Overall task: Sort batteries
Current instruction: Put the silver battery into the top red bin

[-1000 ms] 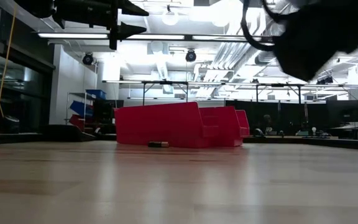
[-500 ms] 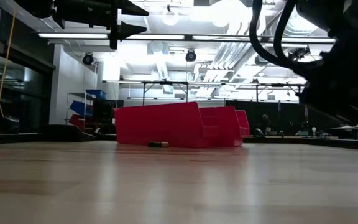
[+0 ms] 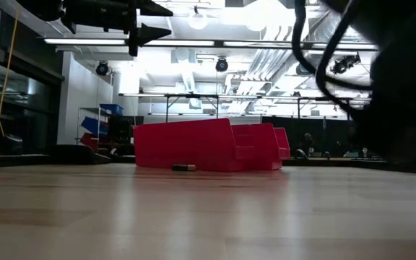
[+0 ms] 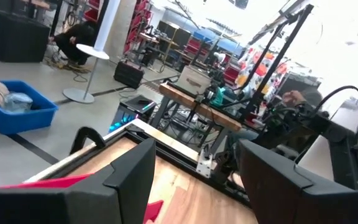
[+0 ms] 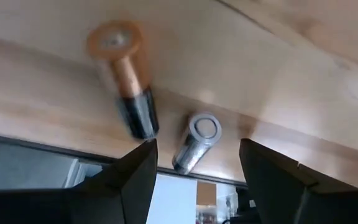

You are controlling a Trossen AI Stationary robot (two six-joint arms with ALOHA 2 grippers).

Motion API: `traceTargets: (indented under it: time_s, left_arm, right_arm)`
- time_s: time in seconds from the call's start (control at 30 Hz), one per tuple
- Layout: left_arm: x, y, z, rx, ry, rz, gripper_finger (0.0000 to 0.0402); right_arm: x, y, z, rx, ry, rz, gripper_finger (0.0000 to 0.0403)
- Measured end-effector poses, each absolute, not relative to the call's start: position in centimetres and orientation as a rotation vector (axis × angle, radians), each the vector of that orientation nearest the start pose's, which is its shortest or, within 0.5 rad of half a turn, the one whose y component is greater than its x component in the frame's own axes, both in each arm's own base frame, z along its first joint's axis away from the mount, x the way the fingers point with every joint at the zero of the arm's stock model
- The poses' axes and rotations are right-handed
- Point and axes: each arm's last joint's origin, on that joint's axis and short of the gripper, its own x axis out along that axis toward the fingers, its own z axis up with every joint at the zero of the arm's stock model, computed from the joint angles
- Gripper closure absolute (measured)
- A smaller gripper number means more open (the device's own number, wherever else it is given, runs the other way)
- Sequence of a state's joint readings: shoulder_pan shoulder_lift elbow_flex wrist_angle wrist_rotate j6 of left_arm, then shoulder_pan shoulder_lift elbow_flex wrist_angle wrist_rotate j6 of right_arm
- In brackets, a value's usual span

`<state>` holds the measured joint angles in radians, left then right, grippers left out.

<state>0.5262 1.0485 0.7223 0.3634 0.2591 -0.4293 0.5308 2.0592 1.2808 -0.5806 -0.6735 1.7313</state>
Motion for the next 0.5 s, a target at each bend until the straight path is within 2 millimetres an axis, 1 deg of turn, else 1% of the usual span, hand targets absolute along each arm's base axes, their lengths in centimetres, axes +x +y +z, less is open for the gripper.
traceTargets:
  time_s: [0.07, 0.17, 0.23, 0.27, 0.3, 0.37, 0.47, 0.5]
  left_arm:
    - [20.7, 11.2, 31.4, -0.382, -0.085, 0.257, 0.0188]
    - [20.7, 11.2, 31.4, -0.367, -0.083, 0.257, 0.0188]
    - [20.7, 11.2, 31.4, -0.365, -0.083, 0.257, 0.0188]
    - [20.7, 11.2, 31.4, -0.365, -0.084, 0.257, 0.0188]
    - [20.7, 11.2, 31.4, -0.365, -0.083, 0.257, 0.0188]
    - [20.7, 11.2, 31.4, -0.347, -0.082, 0.258, 0.0188]
    - [20.7, 11.2, 31.4, -0.313, -0.079, 0.259, 0.0188]
    - [20.7, 11.2, 31.4, -0.305, -0.078, 0.259, 0.0188]
  right_arm:
    - [32.0, 21.0, 11.0, 1.331, 1.922, -0.474, 0.0179]
    - [32.0, 21.2, 10.3, 1.335, 1.954, -0.474, 0.018]
    - [31.9, 21.2, 9.8, 1.316, 1.971, -0.479, 0.0193]
    - [31.8, 21.2, 9.7, 1.3, 1.979, -0.484, 0.0205]
    - [31.6, 21.3, 9.5, 1.285, 1.987, -0.49, 0.0222]
    - [31.3, 21.2, 9.2, 1.246, 2.008, -0.5, 0.0268]
    - [30.9, 20.9, 9.0, 1.177, 2.021, -0.501, 0.0357]
    - [30.9, 20.7, 9.0, 1.158, 2.02, -0.488, 0.0368]
